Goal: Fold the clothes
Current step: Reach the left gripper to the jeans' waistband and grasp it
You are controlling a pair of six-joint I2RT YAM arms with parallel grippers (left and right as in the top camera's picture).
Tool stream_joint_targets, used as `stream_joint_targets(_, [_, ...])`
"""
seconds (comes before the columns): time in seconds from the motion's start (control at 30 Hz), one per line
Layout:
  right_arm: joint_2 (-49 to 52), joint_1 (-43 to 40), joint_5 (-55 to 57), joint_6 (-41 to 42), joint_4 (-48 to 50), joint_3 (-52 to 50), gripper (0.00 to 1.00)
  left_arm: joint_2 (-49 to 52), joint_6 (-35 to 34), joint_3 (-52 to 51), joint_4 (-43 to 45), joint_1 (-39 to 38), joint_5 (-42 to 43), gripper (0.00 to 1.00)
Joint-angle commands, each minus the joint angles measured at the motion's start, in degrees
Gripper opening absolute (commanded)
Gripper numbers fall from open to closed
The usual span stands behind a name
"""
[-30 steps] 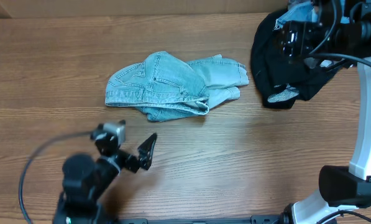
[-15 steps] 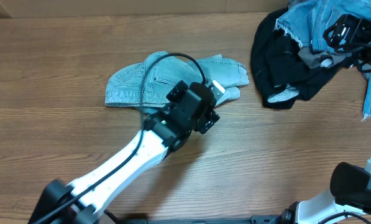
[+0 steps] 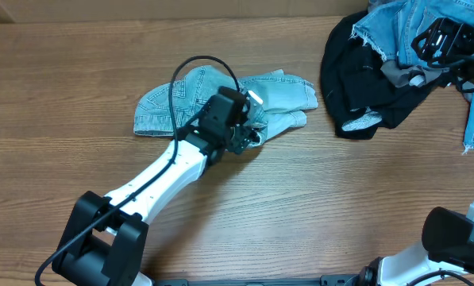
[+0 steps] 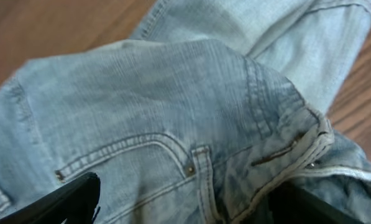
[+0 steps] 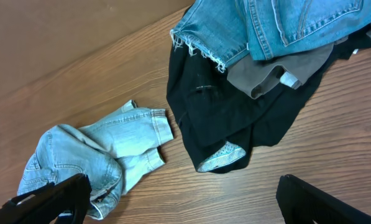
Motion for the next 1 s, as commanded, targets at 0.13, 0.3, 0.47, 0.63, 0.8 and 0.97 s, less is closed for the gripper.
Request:
stream_joint_targets(0.13, [-1.66, -0.07, -0.33, 0.22, -0.04, 0.13, 1.0, -1.25, 3.13, 1.27, -7.28, 0.48, 7.13, 0.86])
stream_joint_targets(0.3, [-1.66, -0.07, -0.33, 0.24, -0.11, 0.13, 1.0, -2.03, 6.36, 1.25, -6.51, 0.87, 6.27, 0.82])
stream_joint_targets(0.47, [-1.66, -0.07, -0.33, 0.24, -0.42, 0.13, 1.0, 2.67, 6.84, 1.25, -3.28, 1.73, 6.69, 0.66])
stream_joint_targets(0.63, [-1.66, -0.07, -0.33, 0.22, -0.35, 0.13, 1.0, 5.92, 6.84, 1.27, -2.23, 2.14, 6.71, 0.6])
stream_joint_targets(0.8, [-1.66, -0.07, -0.72, 0.22, -0.02, 0.13, 0.99, 6.23, 7.26, 2.23, -1.05, 2.82, 1.64, 0.04])
stream_joint_targets(0.97, [-1.66, 0.42, -2.51, 0.0, 0.0, 0.13, 0.97, 6.23, 7.06, 10.56, -0.61, 6.45, -11.78, 0.04])
